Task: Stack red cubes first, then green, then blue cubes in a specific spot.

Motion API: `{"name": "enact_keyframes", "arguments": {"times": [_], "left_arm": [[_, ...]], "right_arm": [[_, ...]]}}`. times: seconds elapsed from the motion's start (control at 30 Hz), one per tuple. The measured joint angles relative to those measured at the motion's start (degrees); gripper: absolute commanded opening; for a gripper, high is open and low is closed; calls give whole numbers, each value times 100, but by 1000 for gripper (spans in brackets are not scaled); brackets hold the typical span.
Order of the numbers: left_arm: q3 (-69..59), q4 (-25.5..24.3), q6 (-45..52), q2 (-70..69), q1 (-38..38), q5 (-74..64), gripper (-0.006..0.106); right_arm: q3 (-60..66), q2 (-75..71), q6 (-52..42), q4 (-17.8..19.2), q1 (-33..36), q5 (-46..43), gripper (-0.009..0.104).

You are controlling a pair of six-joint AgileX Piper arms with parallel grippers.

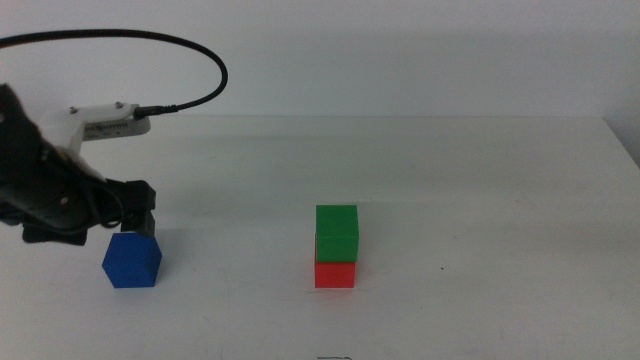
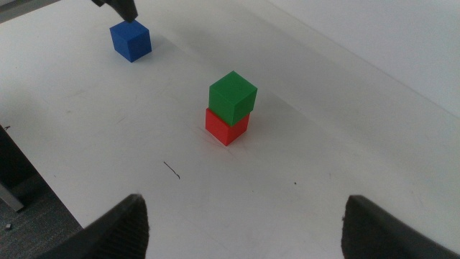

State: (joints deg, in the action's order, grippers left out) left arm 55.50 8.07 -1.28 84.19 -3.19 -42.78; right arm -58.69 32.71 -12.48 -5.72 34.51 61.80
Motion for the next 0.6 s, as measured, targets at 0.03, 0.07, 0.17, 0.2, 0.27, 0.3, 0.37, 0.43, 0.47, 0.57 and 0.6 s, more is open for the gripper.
{"name": "enact_keyframes", "arguments": {"times": [0.03,0.07,0.17,0.2,0.27,0.3,0.37,0.43,0.47,0.57,0.6], "left_arm": [[120,-66,-52,125,0,-63,92],[266,-124,-105,267,0,-165,92],[801,-197,-207,796,0,-571,92],[989,-212,-227,990,0,-716,92],[1295,-248,-232,1332,0,-950,92],[1441,-284,-232,1509,0,-1056,92],[1635,-332,-232,1791,0,-1186,92],[1740,-334,-232,2033,0,-1237,92],[1768,-349,-232,2126,0,-1248,92],[1779,-399,-227,2306,0,-1279,91],[1779,-417,-221,2353,0,-1285,89]], "right_arm": [[0,0,0,0,0,0,94],[0,0,0,0,0,0,94],[0,0,0,0,0,0,94],[0,0,0,0,0,0,94],[0,0,0,0,0,0,94],[0,0,0,0,0,0,94],[0,0,0,0,0,0,94],[0,0,0,0,0,0,94],[0,0,0,0,0,0,94],[0,0,0,0,0,0,94],[0,0,0,0,0,0,94]]}}
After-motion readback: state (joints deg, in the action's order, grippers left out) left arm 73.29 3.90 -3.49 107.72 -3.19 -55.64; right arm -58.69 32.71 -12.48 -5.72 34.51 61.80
